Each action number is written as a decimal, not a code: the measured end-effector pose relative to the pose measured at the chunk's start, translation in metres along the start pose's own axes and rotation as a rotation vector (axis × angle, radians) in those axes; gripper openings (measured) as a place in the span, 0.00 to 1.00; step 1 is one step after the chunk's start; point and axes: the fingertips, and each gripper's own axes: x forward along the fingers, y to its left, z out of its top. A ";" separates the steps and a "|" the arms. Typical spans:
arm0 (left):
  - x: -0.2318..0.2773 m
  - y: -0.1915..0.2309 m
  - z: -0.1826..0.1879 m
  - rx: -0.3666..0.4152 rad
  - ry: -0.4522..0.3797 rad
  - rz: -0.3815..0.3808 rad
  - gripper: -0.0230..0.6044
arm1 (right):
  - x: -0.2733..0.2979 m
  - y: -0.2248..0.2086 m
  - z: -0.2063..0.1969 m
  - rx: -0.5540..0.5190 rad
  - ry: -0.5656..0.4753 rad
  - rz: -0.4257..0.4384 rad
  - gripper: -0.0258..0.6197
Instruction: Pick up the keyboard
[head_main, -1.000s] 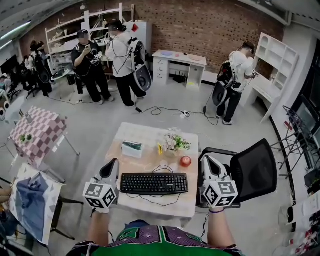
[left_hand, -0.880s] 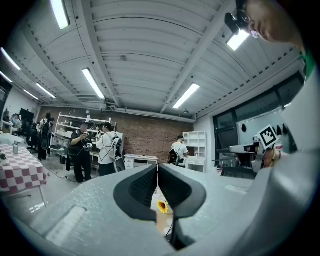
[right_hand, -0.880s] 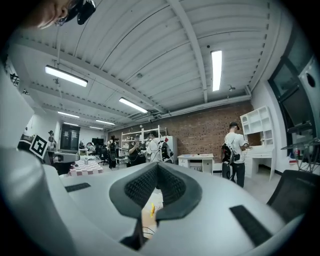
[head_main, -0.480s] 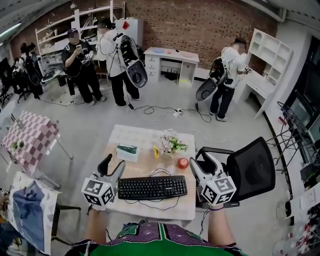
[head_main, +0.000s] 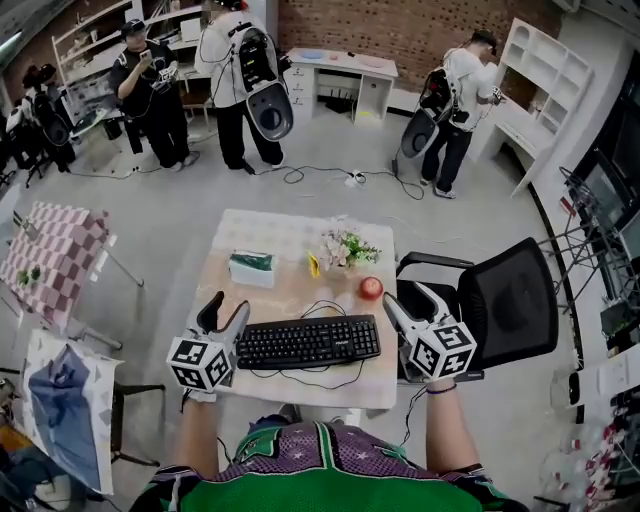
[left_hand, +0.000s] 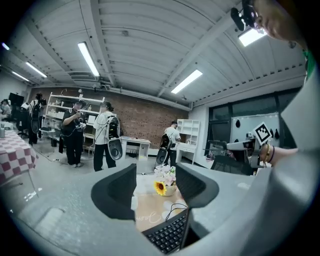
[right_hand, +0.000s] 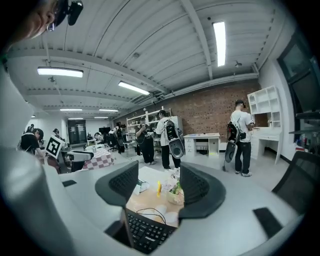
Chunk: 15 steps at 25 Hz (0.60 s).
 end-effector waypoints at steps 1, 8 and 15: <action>0.005 0.003 -0.006 -0.002 0.009 0.000 0.42 | 0.004 -0.004 -0.006 0.001 0.011 -0.005 0.42; 0.015 0.017 -0.052 -0.023 0.117 0.005 0.42 | 0.018 -0.020 -0.069 0.057 0.142 -0.028 0.42; 0.028 0.029 -0.094 -0.035 0.211 0.006 0.42 | 0.033 -0.036 -0.128 0.106 0.254 -0.045 0.42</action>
